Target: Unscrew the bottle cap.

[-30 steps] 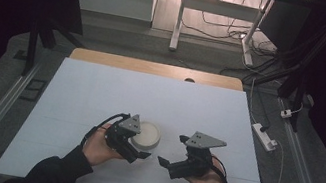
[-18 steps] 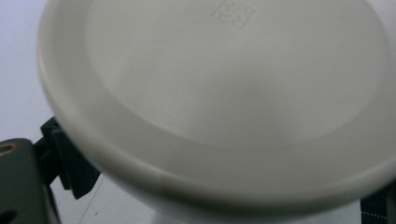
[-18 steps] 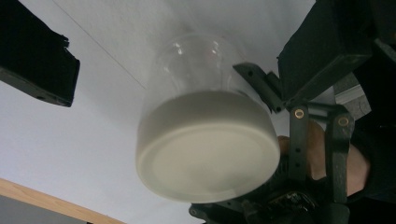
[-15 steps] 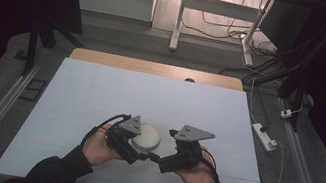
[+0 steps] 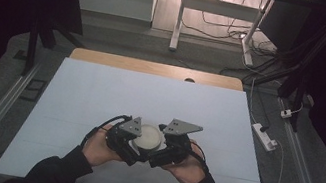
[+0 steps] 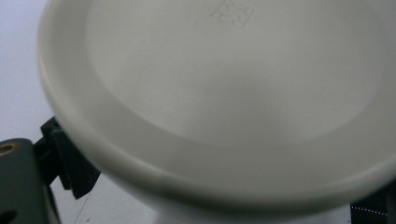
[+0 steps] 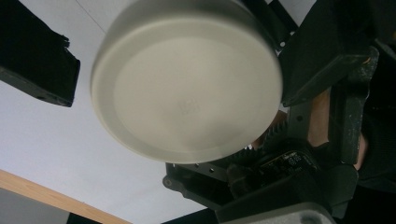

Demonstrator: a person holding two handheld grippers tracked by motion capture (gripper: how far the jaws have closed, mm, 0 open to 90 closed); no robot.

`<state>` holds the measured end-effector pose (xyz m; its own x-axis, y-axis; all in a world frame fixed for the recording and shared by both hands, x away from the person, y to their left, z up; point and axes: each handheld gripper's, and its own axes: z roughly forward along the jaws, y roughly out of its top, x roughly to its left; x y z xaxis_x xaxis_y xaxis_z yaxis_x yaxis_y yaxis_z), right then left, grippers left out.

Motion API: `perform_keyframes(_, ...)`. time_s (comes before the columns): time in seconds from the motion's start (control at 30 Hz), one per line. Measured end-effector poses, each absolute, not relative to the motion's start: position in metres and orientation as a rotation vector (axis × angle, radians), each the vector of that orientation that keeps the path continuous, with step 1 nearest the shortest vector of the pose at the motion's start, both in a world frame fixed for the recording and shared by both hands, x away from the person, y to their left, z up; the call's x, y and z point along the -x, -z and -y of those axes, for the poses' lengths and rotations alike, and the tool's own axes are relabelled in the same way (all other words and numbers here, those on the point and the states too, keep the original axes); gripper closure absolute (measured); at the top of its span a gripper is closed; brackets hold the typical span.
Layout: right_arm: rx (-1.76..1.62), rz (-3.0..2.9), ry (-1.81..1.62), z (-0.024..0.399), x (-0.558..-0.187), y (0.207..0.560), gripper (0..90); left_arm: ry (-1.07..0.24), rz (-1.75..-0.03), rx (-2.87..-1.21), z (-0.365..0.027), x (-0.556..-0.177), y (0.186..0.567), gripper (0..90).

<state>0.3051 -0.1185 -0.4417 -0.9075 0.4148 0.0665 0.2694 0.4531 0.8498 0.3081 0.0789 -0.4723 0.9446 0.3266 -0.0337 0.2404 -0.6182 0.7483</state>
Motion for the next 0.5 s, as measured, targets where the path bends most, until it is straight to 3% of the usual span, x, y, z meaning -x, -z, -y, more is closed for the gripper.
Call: perform_keyframes(0.5, -0.522, -2.559, -1.470, 0.1156, -0.3047, 0.4449, 6.7, -0.108, -0.364, -2.264, -0.0757, -0.3066, 0.4719, 7.6)
